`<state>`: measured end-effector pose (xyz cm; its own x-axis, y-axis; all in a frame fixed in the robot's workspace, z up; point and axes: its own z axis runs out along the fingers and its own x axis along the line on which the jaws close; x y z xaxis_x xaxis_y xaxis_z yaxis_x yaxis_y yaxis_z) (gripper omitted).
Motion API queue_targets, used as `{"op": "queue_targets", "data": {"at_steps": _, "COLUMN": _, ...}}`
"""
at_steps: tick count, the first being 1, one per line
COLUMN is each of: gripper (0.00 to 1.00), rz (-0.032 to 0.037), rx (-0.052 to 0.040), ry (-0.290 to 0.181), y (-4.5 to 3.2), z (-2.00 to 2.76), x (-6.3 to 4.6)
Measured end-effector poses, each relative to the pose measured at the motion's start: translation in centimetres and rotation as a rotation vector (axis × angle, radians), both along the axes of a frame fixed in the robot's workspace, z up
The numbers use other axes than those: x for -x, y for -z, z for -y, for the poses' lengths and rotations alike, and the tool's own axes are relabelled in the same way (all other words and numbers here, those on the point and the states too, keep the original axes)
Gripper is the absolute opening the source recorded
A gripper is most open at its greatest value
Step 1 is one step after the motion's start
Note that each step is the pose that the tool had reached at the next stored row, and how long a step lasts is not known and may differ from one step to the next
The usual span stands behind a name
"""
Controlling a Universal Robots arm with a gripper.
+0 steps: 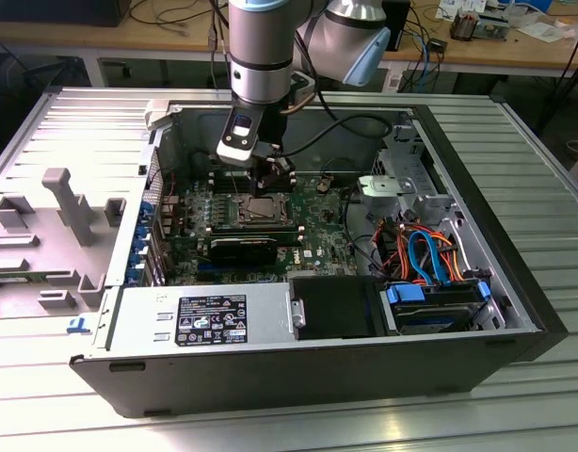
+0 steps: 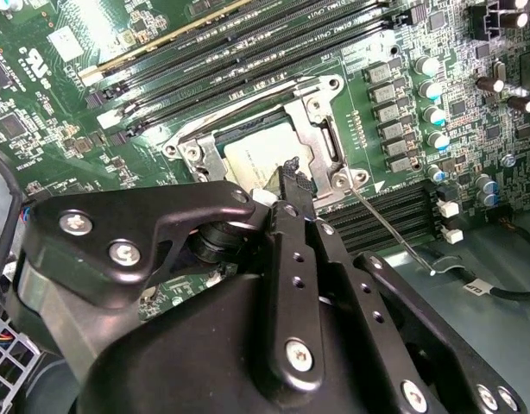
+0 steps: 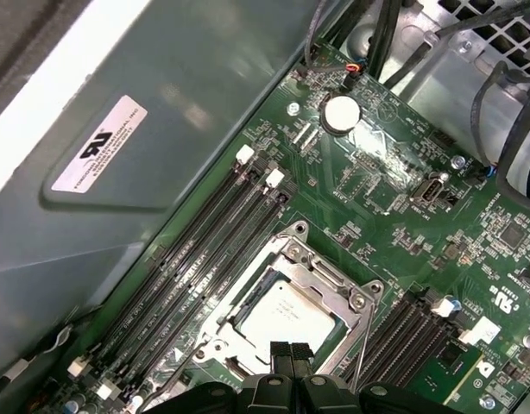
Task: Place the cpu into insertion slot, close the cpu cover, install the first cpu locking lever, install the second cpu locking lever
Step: 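Install the first cpu locking lever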
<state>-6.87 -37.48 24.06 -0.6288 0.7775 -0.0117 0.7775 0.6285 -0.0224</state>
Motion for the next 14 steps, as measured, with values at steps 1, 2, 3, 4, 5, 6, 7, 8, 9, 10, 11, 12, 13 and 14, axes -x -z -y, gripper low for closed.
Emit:
{"op": "queue_targets", "data": {"at_steps": 1, "gripper": 0.11, "rz": 0.0000, "rx": 0.0000, "ry": -0.006, "y": 0.00, "z": 0.00, "x": 0.00}}
{"op": "queue_targets", "data": {"at_steps": 2, "gripper": 0.11, "rz": 0.0000, "rx": 0.0000, "ry": -0.009, "y": 0.00, "z": 0.00, "x": 0.00}}
{"op": "queue_targets", "data": {"at_steps": 3, "gripper": 0.11, "rz": 0.0000, "rx": 0.0000, "ry": -0.011, "y": 0.00, "z": 0.00, "x": 0.00}}
{"op": "queue_targets", "data": {"at_steps": 4, "gripper": 0.11, "rz": 0.0000, "rx": 0.0001, "ry": -0.013, "y": 0.00, "z": 0.00, "x": 0.00}}
{"op": "queue_targets", "data": {"at_steps": 5, "gripper": 0.11, "rz": -0.0001, "rx": 0.0000, "ry": -0.014, "y": 0.00, "z": 0.00, "x": 0.00}}
{"op": "queue_targets", "data": {"at_steps": 6, "gripper": 0.11, "rz": -0.0001, "rx": 0.0000, "ry": -0.015, "y": 0.00, "z": 0.00, "x": 0.00}}
{"op": "queue_targets", "data": {"at_steps": 7, "gripper": 0.11, "rz": 0.0000, "rx": 0.0000, "ry": -0.018, "y": 0.00, "z": 0.00, "x": 0.00}}
{"op": "queue_targets", "data": {"at_steps": 8, "gripper": 0.11, "rz": 0.0000, "rx": 0.0000, "ry": -0.020, "y": 0.00, "z": 0.00, "x": 0.00}}
{"op": "queue_targets", "data": {"at_steps": 9, "gripper": 0.11, "rz": 0.0000, "rx": 0.0000, "ry": -0.023, "y": 0.00, "z": 0.00, "x": 0.00}}
{"op": "queue_targets", "data": {"at_steps": 10, "gripper": 0.11, "rz": 0.0000, "rx": 0.0000, "ry": -0.025, "y": 0.00, "z": 0.00, "x": 0.00}}
{"op": "queue_targets", "data": {"at_steps": 11, "gripper": 0.11, "rz": 0.0000, "rx": 0.0000, "ry": -0.026, "y": 0.00, "z": 0.00, "x": 0.00}}
{"op": "queue_targets", "data": {"at_steps": 12, "gripper": 0.11, "rz": 0.0000, "rx": 0.0000, "ry": -0.028, "y": 0.00, "z": 0.00, "x": 0.00}}
{"op": "queue_targets", "data": {"at_steps": 13, "gripper": 0.11, "rz": 0.0000, "rx": 0.0000, "ry": -0.031, "y": 0.00, "z": 0.00, "x": 0.00}}
{"op": "queue_targets", "data": {"at_steps": 14, "gripper": 0.11, "rz": 0.0000, "rx": 0.0000, "ry": -0.033, "y": 0.00, "z": 0.00, "x": 0.00}}
